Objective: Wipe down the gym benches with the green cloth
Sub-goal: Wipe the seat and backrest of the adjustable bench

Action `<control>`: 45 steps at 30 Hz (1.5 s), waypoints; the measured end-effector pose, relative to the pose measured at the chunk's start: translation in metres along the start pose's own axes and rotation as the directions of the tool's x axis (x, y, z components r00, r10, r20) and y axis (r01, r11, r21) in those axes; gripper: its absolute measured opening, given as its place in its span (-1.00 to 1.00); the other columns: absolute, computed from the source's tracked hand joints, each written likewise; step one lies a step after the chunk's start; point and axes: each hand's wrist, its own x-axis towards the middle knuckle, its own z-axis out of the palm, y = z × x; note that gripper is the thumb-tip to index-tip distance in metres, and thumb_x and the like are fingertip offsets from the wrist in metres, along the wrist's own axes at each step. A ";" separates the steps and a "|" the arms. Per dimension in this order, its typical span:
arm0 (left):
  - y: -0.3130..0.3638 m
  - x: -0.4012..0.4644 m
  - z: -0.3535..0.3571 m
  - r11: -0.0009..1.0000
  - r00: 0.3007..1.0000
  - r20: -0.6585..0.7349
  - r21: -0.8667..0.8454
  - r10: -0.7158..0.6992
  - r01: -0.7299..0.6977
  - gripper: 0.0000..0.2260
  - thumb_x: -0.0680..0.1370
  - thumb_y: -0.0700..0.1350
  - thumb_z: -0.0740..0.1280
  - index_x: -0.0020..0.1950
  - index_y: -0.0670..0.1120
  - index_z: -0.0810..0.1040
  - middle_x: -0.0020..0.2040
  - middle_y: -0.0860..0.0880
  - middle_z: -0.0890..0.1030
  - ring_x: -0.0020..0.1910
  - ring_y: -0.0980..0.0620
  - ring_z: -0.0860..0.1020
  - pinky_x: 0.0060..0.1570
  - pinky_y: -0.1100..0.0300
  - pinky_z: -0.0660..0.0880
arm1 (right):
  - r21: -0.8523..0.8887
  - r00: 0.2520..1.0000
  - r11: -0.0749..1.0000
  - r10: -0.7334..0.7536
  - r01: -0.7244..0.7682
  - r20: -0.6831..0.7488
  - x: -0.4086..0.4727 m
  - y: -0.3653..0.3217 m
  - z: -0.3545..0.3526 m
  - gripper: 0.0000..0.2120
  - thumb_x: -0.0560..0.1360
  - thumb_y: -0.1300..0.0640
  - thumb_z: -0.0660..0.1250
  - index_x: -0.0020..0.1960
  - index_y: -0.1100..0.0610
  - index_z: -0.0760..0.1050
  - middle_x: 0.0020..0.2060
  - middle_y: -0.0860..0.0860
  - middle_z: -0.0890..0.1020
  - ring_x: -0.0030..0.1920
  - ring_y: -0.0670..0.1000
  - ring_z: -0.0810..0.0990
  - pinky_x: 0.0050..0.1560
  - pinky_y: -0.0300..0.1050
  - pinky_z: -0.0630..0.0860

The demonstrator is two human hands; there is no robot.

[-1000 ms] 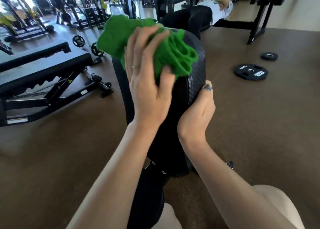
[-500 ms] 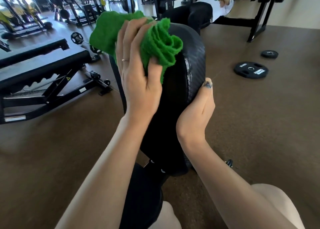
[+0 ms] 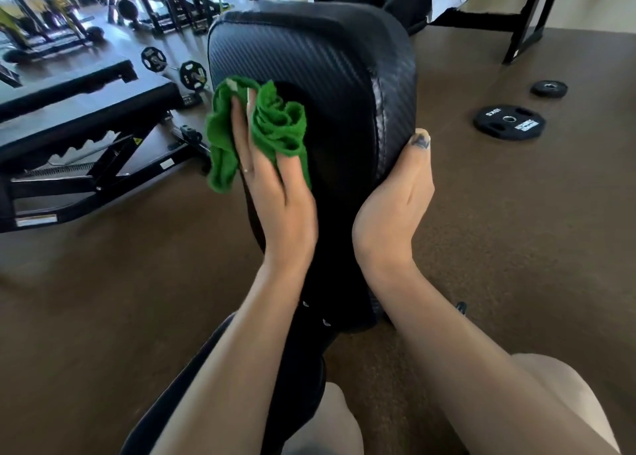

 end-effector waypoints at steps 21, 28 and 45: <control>-0.112 -0.061 -0.049 0.304 0.295 -0.083 -0.136 -0.952 0.943 -0.51 0.65 0.28 0.00 0.59 0.31 0.18 0.41 -0.01 0.51 0.28 -0.17 0.56 0.30 -0.23 0.51 | -0.350 0.974 0.936 0.118 -0.045 0.192 -0.050 0.072 -0.050 -0.51 0.62 -0.26 -0.19 0.05 0.04 0.37 -0.27 -0.12 0.49 -0.25 -0.16 0.47 -0.10 0.06 0.45; -0.102 -0.094 -0.042 0.070 0.068 -0.016 -0.214 -0.998 0.974 -0.54 0.66 0.34 0.04 0.53 0.24 0.24 0.35 -0.07 0.57 0.15 -0.16 0.63 0.06 -0.19 0.65 | -0.348 0.979 0.937 0.102 -0.033 0.179 -0.048 0.078 -0.046 -0.62 0.67 -0.16 -0.16 0.08 0.02 0.34 -0.23 -0.15 0.53 -0.18 -0.22 0.53 -0.08 -0.15 0.44; -0.038 -0.173 -0.006 -0.363 -0.333 0.145 -0.372 -0.932 0.854 -0.66 0.73 0.03 0.10 0.44 -0.06 0.44 0.38 -0.12 0.58 0.31 -0.23 0.59 -0.12 -0.12 0.67 | -0.314 0.982 0.949 0.041 0.020 0.186 -0.050 0.080 -0.047 -0.57 0.63 -0.22 -0.18 0.02 0.05 0.31 -0.33 -0.12 0.43 -0.32 -0.15 0.43 -0.17 0.00 0.46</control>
